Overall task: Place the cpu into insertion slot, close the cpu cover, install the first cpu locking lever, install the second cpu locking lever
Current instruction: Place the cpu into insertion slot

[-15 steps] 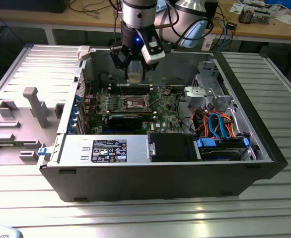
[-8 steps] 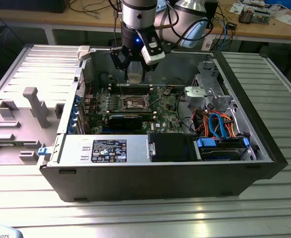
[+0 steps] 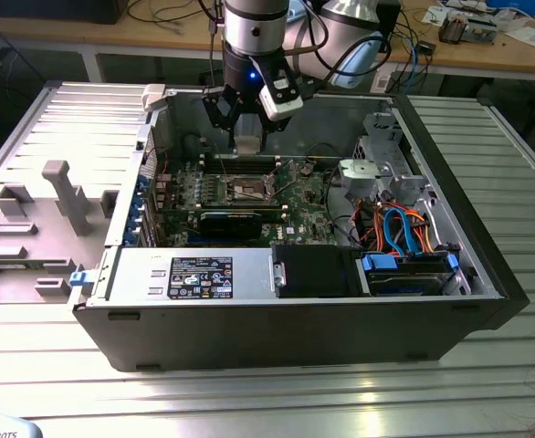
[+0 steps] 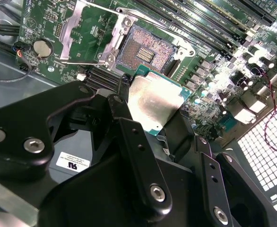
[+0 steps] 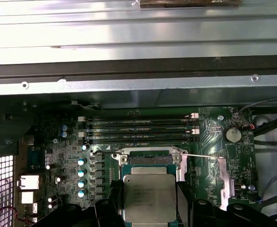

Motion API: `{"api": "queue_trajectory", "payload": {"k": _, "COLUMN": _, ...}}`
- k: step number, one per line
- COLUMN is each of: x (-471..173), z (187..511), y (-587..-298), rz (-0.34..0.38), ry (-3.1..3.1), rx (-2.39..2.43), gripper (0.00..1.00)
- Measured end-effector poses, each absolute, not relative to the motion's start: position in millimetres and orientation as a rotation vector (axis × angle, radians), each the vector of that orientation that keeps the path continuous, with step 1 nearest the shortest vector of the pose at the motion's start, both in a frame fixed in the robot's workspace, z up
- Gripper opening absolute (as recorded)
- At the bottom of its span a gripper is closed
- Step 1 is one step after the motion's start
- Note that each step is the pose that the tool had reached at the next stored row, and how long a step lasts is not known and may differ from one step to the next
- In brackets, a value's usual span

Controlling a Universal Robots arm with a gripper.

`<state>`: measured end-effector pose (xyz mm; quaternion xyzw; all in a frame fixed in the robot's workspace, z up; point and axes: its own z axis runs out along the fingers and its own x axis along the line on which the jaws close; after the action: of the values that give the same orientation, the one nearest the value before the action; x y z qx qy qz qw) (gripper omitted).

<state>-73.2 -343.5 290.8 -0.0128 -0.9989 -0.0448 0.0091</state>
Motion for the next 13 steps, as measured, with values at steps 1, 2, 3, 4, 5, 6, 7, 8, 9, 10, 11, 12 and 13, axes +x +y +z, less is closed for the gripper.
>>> {"api": "queue_trajectory", "payload": {"k": 1, "x": -73.2, "z": 290.7, "y": -343.5, "rz": -0.14, "ry": -3.12, "rx": -0.04, "gripper": 0.54}}
{"api": "queue_trajectory", "payload": {"k": 2, "x": -73.3, "z": 289.6, "y": -343.5, "rz": -0.14, "ry": -3.12, "rx": -0.04, "gripper": 0.54}}
{"api": "queue_trajectory", "payload": {"k": 3, "x": -73.5, "z": 288.6, "y": -343.5, "rz": -0.14, "ry": -3.12, "rx": -0.04, "gripper": 0.54}}
{"api": "queue_trajectory", "payload": {"k": 4, "x": -73.5, "z": 288.5, "y": -343.5, "rz": -0.14, "ry": -3.12, "rx": -0.04, "gripper": 0.54}}
{"api": "queue_trajectory", "payload": {"k": 5, "x": -73.6, "z": 288.3, "y": -343.5, "rz": -0.14, "ry": -3.12, "rx": -0.04, "gripper": 0.54}}
{"api": "queue_trajectory", "payload": {"k": 6, "x": -73.7, "z": 288.1, "y": -343.5, "rz": -0.14, "ry": -3.12, "rx": -0.04, "gripper": 0.54}}
{"api": "queue_trajectory", "payload": {"k": 7, "x": -73.7, "z": 288.0, "y": -343.5, "rz": -0.14, "ry": -3.12, "rx": -0.04, "gripper": 0.54}}
{"api": "queue_trajectory", "payload": {"k": 8, "x": -73.8, "z": 287.6, "y": -343.5, "rz": -0.14, "ry": -3.12, "rx": -0.04, "gripper": 0.54}}
{"api": "queue_trajectory", "payload": {"k": 9, "x": -73.9, "z": 287.2, "y": -343.5, "rz": -0.14, "ry": -3.12, "rx": -0.04, "gripper": 0.54}}
{"api": "queue_trajectory", "payload": {"k": 10, "x": -74.0, "z": 287.1, "y": -343.5, "rz": -0.14, "ry": -3.12, "rx": -0.04, "gripper": 0.54}}
{"api": "queue_trajectory", "payload": {"k": 11, "x": -74.0, "z": 287.0, "y": -343.5, "rz": -0.14, "ry": -3.12, "rx": -0.04, "gripper": 0.54}}
{"api": "queue_trajectory", "payload": {"k": 12, "x": -74.1, "z": 286.9, "y": -343.5, "rz": -0.14, "ry": -3.12, "rx": -0.04, "gripper": 0.54}}
{"api": "queue_trajectory", "payload": {"k": 13, "x": -74.1, "z": 286.7, "y": -343.5, "rz": -0.14, "ry": -3.12, "rx": -0.04, "gripper": 0.54}}
